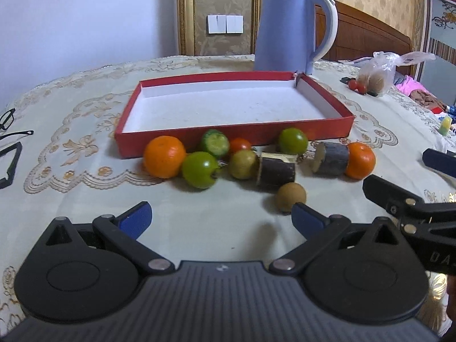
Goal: Organize fruits
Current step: 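Move the left tool toward the brown round fruit in front of the tray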
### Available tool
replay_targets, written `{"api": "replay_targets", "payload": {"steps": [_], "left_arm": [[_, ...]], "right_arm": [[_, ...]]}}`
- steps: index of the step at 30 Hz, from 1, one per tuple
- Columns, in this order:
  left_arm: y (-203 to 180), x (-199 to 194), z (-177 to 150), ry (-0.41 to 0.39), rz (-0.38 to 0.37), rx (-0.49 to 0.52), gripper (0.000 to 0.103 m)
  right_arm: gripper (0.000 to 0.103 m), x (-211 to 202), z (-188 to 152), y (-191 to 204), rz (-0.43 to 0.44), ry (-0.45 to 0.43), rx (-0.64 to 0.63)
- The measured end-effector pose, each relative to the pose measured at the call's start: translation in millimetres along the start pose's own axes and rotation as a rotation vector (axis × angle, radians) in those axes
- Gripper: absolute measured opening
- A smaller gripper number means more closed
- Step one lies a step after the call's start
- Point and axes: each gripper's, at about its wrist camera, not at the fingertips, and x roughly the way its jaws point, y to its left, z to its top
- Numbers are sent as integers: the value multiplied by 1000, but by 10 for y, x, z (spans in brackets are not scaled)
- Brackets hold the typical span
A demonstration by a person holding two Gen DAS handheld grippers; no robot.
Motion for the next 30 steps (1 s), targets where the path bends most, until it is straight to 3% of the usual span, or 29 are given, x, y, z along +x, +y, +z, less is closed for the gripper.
{"api": "replay_targets", "payload": {"steps": [13,30], "left_arm": [[-396,163,60,13,90,53,103],[-461,255,75,42,72,44,103]], "right_arm": [[103,-35,-35,-264,-70,-19,65],[103,-73,-17,-296,-79,-24,50]]}}
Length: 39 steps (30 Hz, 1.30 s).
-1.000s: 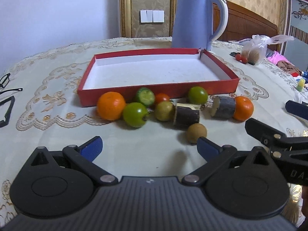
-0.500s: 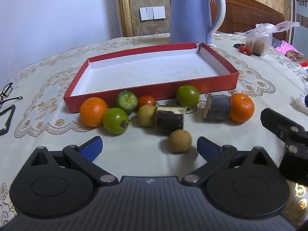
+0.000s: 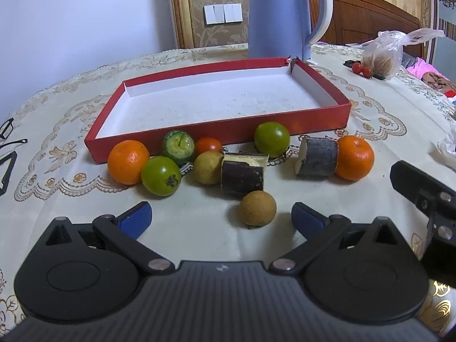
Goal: Organize fruits
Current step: 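Move the left tool toward the brown round fruit in front of the tray, then close the left gripper on the brown round fruit while the right tool approaches the orange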
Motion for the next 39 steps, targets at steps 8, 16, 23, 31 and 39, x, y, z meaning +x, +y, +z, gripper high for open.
{"api": "replay_targets", "payload": {"steps": [8,16,23,31,39], "left_arm": [[1,4,6,7,-54,-6,93],[-39,-53,15,-8,-89,9,37],[-46,-84,-4,-17,-133,23,24],[118,-256,-38,-69,-99,17,24],[451,-291,-13,-70,-33,-48,24]], "right_arm": [[103,-6,3,34,-20,-4,-14],[103,-14,-12,39,-31,-5,-30],[103,-7,-18,47,-17,-5,-28],[103,71,-10,28,75,32,10],[103,221,-6,147,139,47,-99]]}}
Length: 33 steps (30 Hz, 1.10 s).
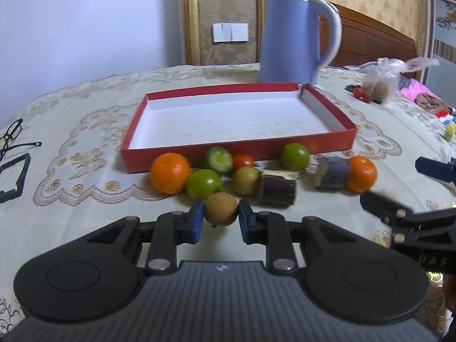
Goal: Organize fruits
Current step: 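Close the left gripper on the brown round fruit while the right tool approaches the orange, then lift the brown fruit into the tray and open the left gripper while the right gripper grasps the orange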
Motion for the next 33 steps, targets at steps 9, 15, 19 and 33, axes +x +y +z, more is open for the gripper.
{"api": "replay_targets", "payload": {"steps": [9,15,19,33], "left_arm": [[54,-13,1,-7,5,-2,24],[45,-12,14,-9,1,-2,24],[46,-9,18,-9,2,-1,24],[116,-2,28,-6,4,-14,24]], "right_arm": [[60,270,83,-91,11,106,-70],[60,364,106,-129,47,134,-75],[59,454,117,-64,70,144,-101],[43,466,114,6,51,151,-120]]}}
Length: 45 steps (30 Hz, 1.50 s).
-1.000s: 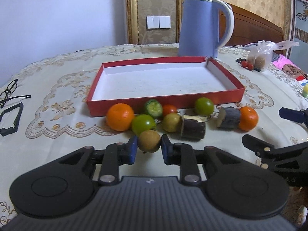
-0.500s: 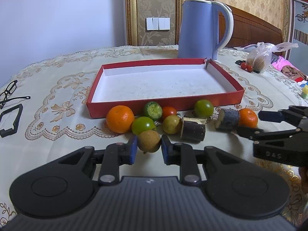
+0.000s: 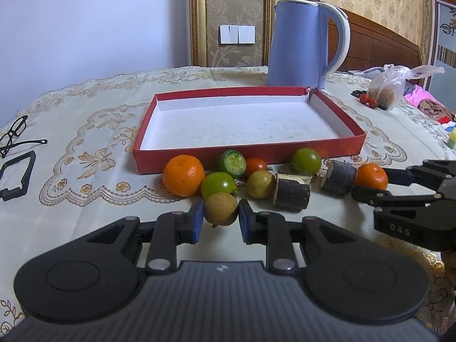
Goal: Organize fruits
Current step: 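Lift the brown fruit into the tray and open the left gripper while the right gripper grasps the orange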
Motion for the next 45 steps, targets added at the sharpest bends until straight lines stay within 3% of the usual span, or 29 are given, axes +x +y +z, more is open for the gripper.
{"api": "replay_targets", "payload": {"steps": [9,18,33,45], "left_arm": [[54,-7,158,-22,-4,12,24],[43,219,408,-26,72,30,24],[31,743,713,16,181,59,24],[36,1183,947,78,186,65,24]], "right_arm": [[43,-324,-50,-30,-8,-77,76],[43,-502,50,23,56,-147,104],[43,-554,76,83,83,-169,109],[43,-569,93,102,85,-170,112]]}}
